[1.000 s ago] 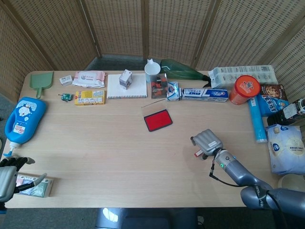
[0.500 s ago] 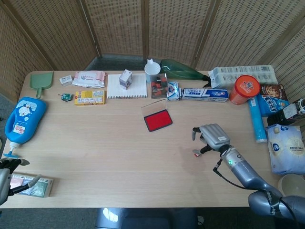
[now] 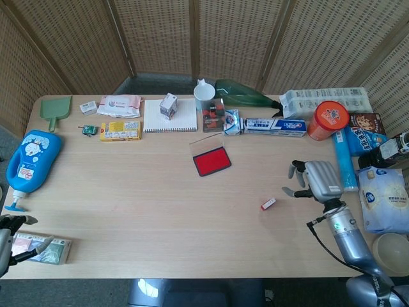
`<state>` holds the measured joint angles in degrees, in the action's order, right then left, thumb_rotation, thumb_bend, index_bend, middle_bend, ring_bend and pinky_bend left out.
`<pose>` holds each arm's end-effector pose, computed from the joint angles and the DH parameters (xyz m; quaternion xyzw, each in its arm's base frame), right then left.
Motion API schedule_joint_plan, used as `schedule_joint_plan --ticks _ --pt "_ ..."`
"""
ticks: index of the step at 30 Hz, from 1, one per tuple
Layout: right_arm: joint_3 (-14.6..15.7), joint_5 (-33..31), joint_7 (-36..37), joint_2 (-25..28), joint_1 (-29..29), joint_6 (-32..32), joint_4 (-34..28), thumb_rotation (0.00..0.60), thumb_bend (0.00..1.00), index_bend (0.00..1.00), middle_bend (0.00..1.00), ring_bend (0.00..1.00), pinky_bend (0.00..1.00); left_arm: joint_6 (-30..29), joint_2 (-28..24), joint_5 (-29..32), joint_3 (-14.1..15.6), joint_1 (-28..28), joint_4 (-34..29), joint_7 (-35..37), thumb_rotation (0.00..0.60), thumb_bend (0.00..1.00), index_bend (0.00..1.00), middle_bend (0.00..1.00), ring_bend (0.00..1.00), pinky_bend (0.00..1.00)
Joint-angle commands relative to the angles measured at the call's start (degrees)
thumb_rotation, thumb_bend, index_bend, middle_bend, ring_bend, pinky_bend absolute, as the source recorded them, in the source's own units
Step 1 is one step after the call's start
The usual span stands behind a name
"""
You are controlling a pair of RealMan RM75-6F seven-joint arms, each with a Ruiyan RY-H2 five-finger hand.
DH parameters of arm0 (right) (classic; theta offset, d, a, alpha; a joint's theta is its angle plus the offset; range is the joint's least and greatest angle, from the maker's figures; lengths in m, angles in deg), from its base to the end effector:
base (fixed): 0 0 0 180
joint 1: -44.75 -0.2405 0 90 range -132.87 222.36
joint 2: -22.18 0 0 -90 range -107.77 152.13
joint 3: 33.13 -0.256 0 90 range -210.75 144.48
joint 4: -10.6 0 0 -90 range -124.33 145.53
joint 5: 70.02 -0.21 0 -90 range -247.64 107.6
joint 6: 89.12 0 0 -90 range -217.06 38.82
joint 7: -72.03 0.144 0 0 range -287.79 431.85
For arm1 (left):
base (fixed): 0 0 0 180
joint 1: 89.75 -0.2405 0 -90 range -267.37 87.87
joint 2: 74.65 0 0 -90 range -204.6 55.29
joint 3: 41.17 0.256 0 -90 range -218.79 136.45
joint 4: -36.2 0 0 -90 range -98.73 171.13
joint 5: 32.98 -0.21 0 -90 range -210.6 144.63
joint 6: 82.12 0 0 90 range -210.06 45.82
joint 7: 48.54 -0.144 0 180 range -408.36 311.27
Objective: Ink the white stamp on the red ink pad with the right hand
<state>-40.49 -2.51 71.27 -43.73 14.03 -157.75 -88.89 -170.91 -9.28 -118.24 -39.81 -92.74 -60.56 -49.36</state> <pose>-0.2139 -0.3099 0.1204 0.6207 -0.4407 0.4407 0.4757 -0.3176 0.1220 0.1450 -0.5472 -0.4568 -0.3655 0.5986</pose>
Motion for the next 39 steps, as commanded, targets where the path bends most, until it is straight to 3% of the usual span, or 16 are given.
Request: schedule_joint_plan --ticks 1,22,39 --pt "0.66 1.29 -0.82 -0.75 2.92 -3.53 0.11 0.526 0.22 0.57 0.76 0.83 0.80 -0.19 0.47 0.02 -0.01 -0.21 0.33 0.35 0.190 0.12 0.37 0.40 0.29 0.18" --pt "5.78 6.65 -4.68 -3.47 15.91 -16.18 -1.93 0.529 0.22 0.60 0.75 0.81 0.78 -4.81 3.79 -2.27 0.71 -3.17 3.51 1.38 0.189 0.12 0.37 0.40 0.29 0.18" --pt "4.38 8.67 -3.40 -3.11 20.44 -19.10 -1.28 0.527 0.22 0.62 0.74 0.80 0.77 -5.01 2.53 -3.87 0.96 -3.36 1.98 0.59 0.189 0.12 0.37 0.40 0.29 0.18"
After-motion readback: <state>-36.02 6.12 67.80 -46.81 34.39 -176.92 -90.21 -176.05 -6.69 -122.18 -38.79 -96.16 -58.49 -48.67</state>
